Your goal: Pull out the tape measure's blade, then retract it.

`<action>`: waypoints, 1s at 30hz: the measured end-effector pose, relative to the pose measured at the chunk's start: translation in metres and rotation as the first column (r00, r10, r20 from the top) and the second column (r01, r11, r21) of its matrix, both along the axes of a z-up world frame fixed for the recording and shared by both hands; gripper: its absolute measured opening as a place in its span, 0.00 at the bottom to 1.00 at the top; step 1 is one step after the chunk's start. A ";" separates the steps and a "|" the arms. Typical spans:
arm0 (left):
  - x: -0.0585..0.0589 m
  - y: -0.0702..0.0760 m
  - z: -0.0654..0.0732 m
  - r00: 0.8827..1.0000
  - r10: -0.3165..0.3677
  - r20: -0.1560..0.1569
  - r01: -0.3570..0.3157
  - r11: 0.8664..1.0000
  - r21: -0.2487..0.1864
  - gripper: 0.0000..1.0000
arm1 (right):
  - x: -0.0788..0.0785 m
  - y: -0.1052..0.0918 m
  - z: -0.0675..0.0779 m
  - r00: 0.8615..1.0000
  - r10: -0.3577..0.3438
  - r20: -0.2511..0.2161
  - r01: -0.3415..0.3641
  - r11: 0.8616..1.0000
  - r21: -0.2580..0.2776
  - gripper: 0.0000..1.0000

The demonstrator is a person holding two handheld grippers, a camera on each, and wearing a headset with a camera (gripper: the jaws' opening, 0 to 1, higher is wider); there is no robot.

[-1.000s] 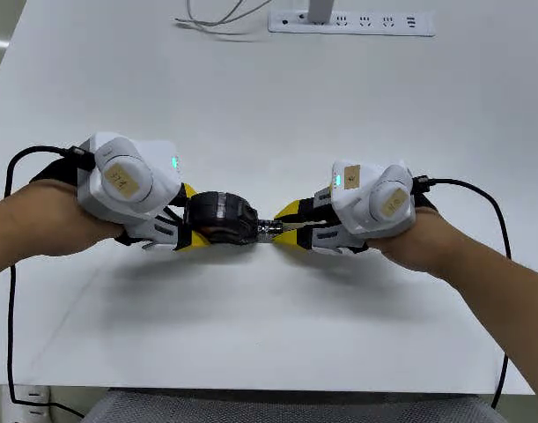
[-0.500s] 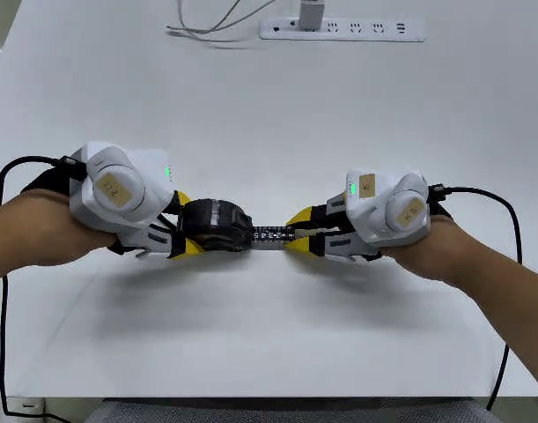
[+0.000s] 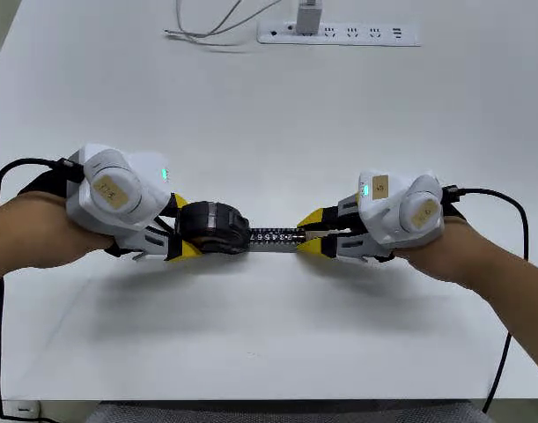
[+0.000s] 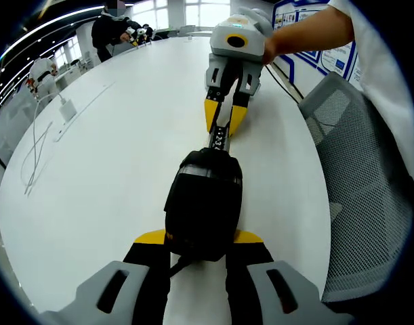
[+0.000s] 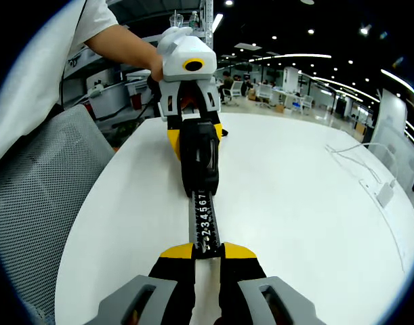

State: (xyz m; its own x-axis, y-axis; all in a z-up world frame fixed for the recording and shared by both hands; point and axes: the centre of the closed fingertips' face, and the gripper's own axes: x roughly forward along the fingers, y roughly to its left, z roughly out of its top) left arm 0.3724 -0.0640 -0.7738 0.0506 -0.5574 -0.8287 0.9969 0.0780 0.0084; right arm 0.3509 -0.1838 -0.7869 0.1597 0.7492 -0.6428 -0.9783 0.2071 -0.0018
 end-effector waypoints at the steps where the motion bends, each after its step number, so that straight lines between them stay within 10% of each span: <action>1: 0.000 0.000 0.000 1.000 0.000 0.000 0.000 1.000 0.000 0.26 | 0.000 -0.001 0.000 1.000 0.000 0.000 0.000 1.000 -0.001 0.08; 30: -0.001 -0.001 0.000 1.000 -0.005 0.002 0.005 1.000 0.001 0.26 | -0.009 -0.039 0.001 1.000 -0.026 -0.010 0.026 0.998 -0.063 0.08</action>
